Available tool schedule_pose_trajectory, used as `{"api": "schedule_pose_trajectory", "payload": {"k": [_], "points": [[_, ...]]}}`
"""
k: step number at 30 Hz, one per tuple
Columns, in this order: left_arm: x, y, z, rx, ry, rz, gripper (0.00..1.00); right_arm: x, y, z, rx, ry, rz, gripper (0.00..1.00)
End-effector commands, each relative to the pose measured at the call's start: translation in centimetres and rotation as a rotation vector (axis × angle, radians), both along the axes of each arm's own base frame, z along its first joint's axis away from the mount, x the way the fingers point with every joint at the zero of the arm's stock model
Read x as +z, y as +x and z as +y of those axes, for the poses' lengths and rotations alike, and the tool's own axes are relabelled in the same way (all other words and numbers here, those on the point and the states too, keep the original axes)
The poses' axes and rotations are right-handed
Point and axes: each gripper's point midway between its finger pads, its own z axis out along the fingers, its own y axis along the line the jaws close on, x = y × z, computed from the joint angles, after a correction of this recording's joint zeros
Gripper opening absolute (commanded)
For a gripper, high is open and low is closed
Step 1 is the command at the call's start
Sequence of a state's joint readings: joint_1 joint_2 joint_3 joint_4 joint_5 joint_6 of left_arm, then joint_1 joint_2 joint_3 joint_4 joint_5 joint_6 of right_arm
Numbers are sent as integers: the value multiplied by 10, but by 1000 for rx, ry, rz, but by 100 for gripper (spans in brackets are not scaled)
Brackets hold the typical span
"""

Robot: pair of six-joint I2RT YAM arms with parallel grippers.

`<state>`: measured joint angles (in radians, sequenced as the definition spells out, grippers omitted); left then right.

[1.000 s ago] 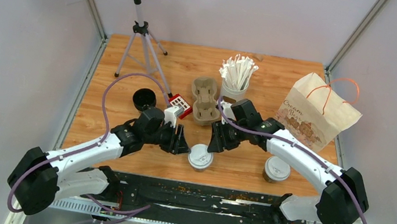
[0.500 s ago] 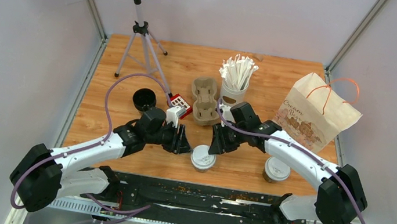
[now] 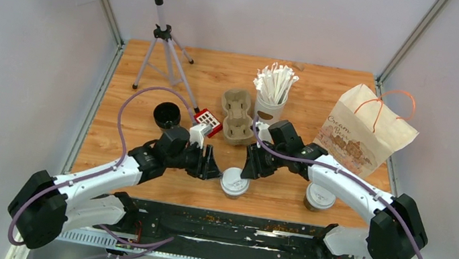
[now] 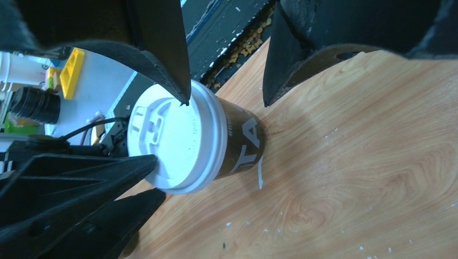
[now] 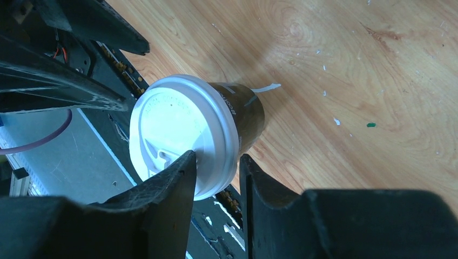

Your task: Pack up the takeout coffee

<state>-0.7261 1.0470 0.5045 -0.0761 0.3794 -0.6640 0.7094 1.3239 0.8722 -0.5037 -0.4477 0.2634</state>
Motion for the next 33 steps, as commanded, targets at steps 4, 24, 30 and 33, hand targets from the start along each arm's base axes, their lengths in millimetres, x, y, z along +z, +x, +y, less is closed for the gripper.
{"api": "schedule_pose_trajectory", "payload": {"k": [4, 24, 30, 33], "points": [[38, 13, -9, 66, -114, -65, 63, 6, 3, 2, 15, 34, -42, 36], [-5, 6, -21, -30, 26, -18, 55, 24, 8, 1, -15, 41, -60, 47], [-10, 4, -20, -34, 71, -26, 54, 42, 6, -2, -62, 50, -57, 57], [-10, 3, -21, -37, 76, -26, 54, 47, 3, -9, -97, 26, -40, 62]]}}
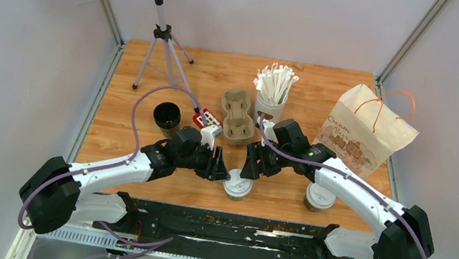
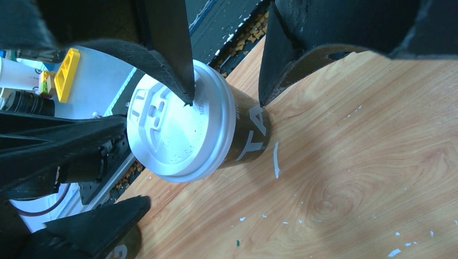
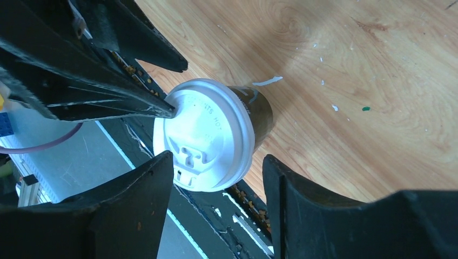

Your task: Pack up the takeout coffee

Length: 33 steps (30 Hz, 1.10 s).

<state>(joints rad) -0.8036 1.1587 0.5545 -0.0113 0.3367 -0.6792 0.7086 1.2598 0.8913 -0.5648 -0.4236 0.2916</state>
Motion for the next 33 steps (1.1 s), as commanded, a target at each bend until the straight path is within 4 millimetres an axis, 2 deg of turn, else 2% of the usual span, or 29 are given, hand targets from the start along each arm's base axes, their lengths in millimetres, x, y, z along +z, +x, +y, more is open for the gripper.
{"api": "schedule_pose_trajectory", "payload": {"k": [1, 5, 12, 22, 33], "points": [[-8, 2, 4, -2, 66, -21, 54, 31, 4, -5, -68, 17, -23, 62], [-8, 2, 3, -5, 69, -23, 54, 33, -8, -10, -80, 19, 28, 60], [-10, 1, 1, -8, 78, -21, 54, 30, -23, -7, -83, 47, 127, 52], [-12, -1, 3, -7, 90, -21, 54, 5, -30, -7, -105, 23, 208, 48], [-16, -1, 3, -6, 104, -11, 54, -13, -31, -5, -98, 29, 227, 47]]}}
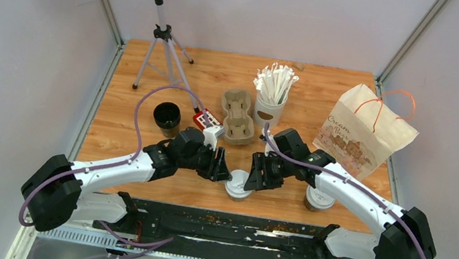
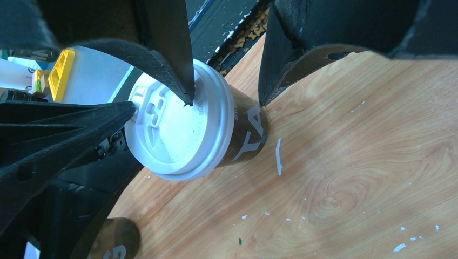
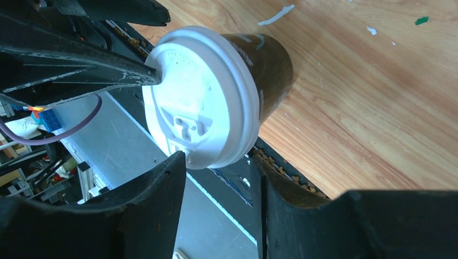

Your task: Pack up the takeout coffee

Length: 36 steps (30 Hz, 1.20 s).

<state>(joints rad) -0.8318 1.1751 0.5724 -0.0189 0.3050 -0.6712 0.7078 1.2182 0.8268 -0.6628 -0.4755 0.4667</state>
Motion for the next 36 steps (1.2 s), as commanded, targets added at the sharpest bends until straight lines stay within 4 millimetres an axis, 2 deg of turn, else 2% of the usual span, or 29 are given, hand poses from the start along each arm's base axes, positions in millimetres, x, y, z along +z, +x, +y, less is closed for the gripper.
{"api": "schedule_pose_trajectory", "payload": {"k": [1, 26, 31, 36], "points": [[-17, -1, 8, 2, 88, 7, 54, -3, 6, 10, -3, 52, -13, 46], [-29, 1, 27, 34, 192, -3, 52, -56, -1, -10, 4, 58, -13, 38], [-27, 0, 26, 27, 181, -4, 52, -51, 3, -8, 7, 85, -27, 38], [-14, -3, 17, 13, 128, 14, 50, -23, 16, -2, 10, 107, -92, 45]]}}
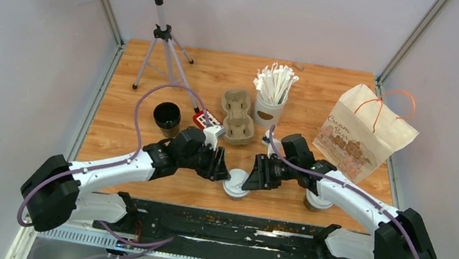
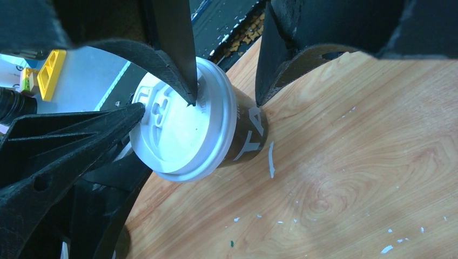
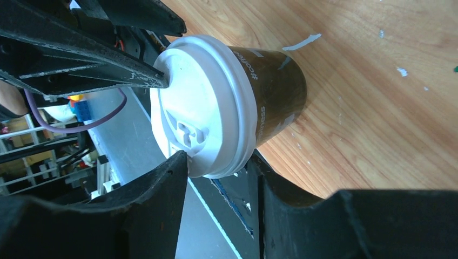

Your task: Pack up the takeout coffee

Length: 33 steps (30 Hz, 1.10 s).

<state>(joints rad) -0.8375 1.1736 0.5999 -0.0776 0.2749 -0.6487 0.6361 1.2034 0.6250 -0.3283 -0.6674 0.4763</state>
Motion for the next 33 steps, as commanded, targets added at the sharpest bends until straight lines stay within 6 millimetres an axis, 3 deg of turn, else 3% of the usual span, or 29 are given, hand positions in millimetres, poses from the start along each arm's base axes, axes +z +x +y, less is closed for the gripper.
{"api": "schedule_pose_trajectory", "payload": {"k": [1, 9, 17, 24, 33], "points": [[-10, -6, 12, 12, 72, 32, 50, -3, 18, -13, -36, -103, -99, 46], [16, -13, 10, 54, -28, 66, 51, 10, 38, -11, -18, -147, -171, 56], [42, -14, 6, 78, -118, 59, 59, 38, 48, -7, -42, -130, -203, 62], [38, 5, 22, 124, 25, -18, 59, 42, 39, -1, -98, -83, -125, 63], [35, 9, 7, 71, -9, -10, 52, 32, 31, 8, -90, -85, -84, 51]]}}
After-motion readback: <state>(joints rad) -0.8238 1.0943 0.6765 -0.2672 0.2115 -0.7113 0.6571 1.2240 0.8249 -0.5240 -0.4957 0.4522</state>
